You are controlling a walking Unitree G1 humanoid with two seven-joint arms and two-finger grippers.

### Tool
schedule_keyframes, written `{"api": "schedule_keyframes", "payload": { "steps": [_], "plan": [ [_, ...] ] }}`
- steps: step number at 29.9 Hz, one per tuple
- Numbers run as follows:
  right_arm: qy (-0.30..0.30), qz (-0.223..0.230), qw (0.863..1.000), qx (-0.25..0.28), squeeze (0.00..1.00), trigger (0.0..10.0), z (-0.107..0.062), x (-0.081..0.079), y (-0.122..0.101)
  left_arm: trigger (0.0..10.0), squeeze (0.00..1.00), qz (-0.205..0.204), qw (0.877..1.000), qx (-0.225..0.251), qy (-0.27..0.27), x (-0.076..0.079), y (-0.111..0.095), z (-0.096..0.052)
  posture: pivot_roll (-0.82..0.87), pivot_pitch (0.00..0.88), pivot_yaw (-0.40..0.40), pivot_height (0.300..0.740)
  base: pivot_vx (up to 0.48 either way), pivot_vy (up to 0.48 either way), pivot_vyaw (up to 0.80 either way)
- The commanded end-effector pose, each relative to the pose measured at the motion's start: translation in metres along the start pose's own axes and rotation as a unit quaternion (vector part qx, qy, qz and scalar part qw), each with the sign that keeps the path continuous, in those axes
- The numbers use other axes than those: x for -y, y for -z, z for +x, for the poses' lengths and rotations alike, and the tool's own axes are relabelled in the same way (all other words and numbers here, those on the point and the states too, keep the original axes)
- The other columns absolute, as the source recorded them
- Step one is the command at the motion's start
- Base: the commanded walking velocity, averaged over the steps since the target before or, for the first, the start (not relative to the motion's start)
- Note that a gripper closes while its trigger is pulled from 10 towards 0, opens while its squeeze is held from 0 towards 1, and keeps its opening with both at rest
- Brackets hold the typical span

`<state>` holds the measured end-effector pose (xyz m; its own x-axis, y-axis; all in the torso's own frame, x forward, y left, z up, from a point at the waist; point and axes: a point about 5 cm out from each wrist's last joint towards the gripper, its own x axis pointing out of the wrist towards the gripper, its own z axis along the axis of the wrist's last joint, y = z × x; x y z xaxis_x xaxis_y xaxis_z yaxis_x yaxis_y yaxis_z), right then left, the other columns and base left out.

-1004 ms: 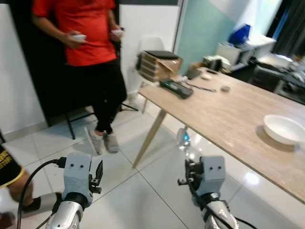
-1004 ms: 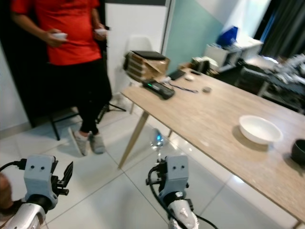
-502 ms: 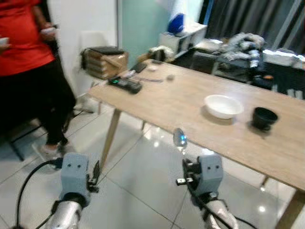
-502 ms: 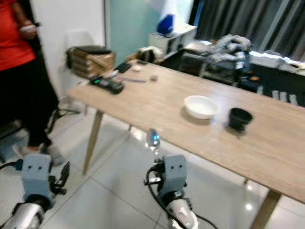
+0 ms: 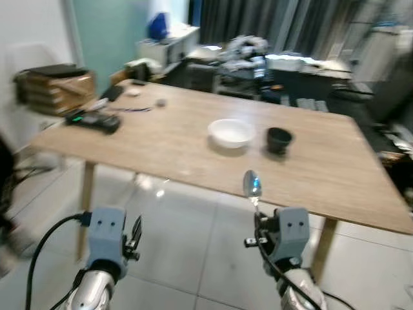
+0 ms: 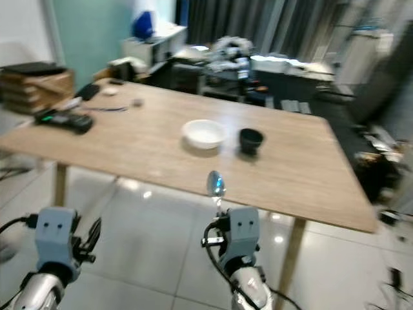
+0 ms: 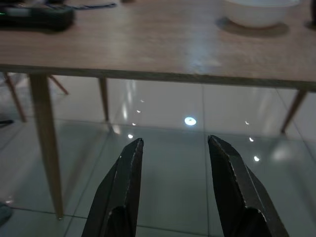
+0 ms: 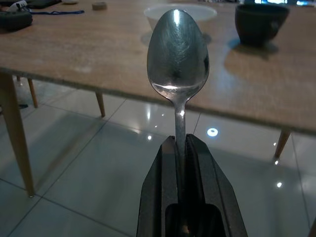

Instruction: Setting the table

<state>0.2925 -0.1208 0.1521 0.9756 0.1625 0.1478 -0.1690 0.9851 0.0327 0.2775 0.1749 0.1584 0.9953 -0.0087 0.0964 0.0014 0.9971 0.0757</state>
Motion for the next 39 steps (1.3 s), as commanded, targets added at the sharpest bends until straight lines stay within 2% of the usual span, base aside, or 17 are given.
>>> {"api": "schedule_keyframes", "payload": {
  "steps": [1, 17, 22, 39],
  "plan": [
    [0.005, 0.002, 1.0, -0.009, 0.0, 10.0, -0.002, 0.003, 0.004, 10.0, 0.0, -0.002, 1.0, -0.015, 0.0, 0.001, 0.006, -0.002, 0.05, 0.129, 0.024, 0.74, 0.0, 0.0, -0.8],
    [0.01, 0.012, 1.0, 0.013, 0.0, 10.0, 0.006, 0.002, -0.01, 10.0, 0.0, -0.004, 1.0, -0.008, -0.015, -0.003, 0.0, -0.002, 0.06, 0.129, 0.027, 0.74, 0.0, 0.0, -0.78],
    [-0.003, 0.017, 0.999, 0.044, 0.0, 10.0, 0.01, -0.003, -0.024, 10.0, 0.0, 0.005, 0.999, -0.009, -0.044, -0.011, 0.0, 0.002, 0.06, 0.128, 0.028, 0.74, 0.48, 0.0, 0.0],
    [-0.005, 0.014, 0.999, 0.039, 0.0, 10.0, 0.01, -0.004, -0.023, 10.0, 0.0, 0.008, 0.999, -0.011, -0.046, -0.012, 0.0, 0.002, 0.07, 0.128, 0.029, 0.74, 0.48, 0.0, 0.0]
  ]
}}
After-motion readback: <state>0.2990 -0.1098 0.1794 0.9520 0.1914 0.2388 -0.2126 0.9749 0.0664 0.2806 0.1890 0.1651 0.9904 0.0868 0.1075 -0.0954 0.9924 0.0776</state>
